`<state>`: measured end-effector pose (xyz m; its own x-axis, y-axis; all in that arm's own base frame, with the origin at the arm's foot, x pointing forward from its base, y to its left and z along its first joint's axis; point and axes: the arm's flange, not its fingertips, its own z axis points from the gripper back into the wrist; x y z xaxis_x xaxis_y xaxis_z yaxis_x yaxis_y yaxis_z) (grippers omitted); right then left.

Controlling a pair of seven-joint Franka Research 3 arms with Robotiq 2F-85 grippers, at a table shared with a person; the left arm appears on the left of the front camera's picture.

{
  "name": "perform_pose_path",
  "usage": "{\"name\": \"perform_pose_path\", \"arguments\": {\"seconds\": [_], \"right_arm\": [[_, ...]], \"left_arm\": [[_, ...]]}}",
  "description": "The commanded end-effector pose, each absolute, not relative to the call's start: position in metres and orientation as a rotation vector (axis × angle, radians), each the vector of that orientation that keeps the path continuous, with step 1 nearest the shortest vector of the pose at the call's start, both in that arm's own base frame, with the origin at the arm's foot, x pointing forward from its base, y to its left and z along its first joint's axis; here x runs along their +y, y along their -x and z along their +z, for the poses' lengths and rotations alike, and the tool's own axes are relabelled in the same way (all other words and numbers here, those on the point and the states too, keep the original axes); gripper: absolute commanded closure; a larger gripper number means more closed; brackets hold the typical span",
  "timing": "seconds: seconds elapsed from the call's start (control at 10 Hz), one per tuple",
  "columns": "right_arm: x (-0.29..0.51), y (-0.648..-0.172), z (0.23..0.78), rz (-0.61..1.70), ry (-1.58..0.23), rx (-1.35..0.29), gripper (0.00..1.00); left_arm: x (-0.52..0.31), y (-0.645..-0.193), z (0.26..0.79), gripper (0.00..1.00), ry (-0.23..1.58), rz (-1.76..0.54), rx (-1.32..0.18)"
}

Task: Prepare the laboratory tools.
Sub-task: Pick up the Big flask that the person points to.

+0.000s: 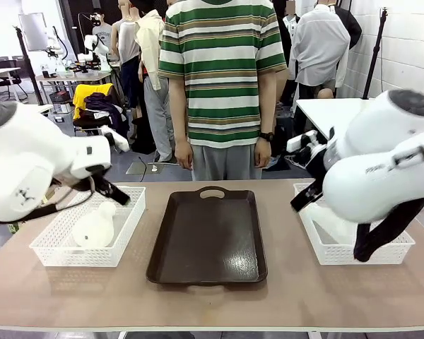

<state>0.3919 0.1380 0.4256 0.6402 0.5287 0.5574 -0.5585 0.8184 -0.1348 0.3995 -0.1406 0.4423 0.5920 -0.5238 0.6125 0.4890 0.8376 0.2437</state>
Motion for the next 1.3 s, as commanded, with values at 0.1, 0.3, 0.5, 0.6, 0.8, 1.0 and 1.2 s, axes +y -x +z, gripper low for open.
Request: {"name": "perform_pose_path", "arguments": {"seconds": [0.1,0.3,0.5,0.6,0.8,1.0,1.2], "right_arm": [[0.069,-0.359,0.459,0.619,-0.232,-0.642,0.0],[0.02,-0.352,0.473,0.618,-0.347,-0.662,0.0],[-0.013,-0.351,0.477,0.605,-0.419,-0.653,0.0],[-0.022,-0.352,0.479,0.596,-0.429,-0.661,0.0],[-0.031,-0.359,0.482,0.574,-0.442,-0.667,0.0],[-0.028,-0.361,0.483,0.579,-0.44,-0.648,0.0],[-0.025,-0.361,0.485,0.583,-0.441,-0.644,0.0]], "left_arm": [[-0.125,-0.341,0.471,0.0,0.037,-0.526,-0.814],[-0.106,-0.316,0.485,0.0,0.14,-0.586,-0.861],[-0.08,-0.294,0.492,0.0,0.145,-0.59,-0.816],[-0.064,-0.282,0.496,0.0,0.152,-0.591,-0.815],[-0.024,-0.263,0.5,0.0,0.187,-0.523,-0.797],[0.011,-0.258,0.496,0.0,0.188,-0.443,-0.771],[0.038,-0.26,0.484,0.0,0.219,-0.403,-0.766]]}}
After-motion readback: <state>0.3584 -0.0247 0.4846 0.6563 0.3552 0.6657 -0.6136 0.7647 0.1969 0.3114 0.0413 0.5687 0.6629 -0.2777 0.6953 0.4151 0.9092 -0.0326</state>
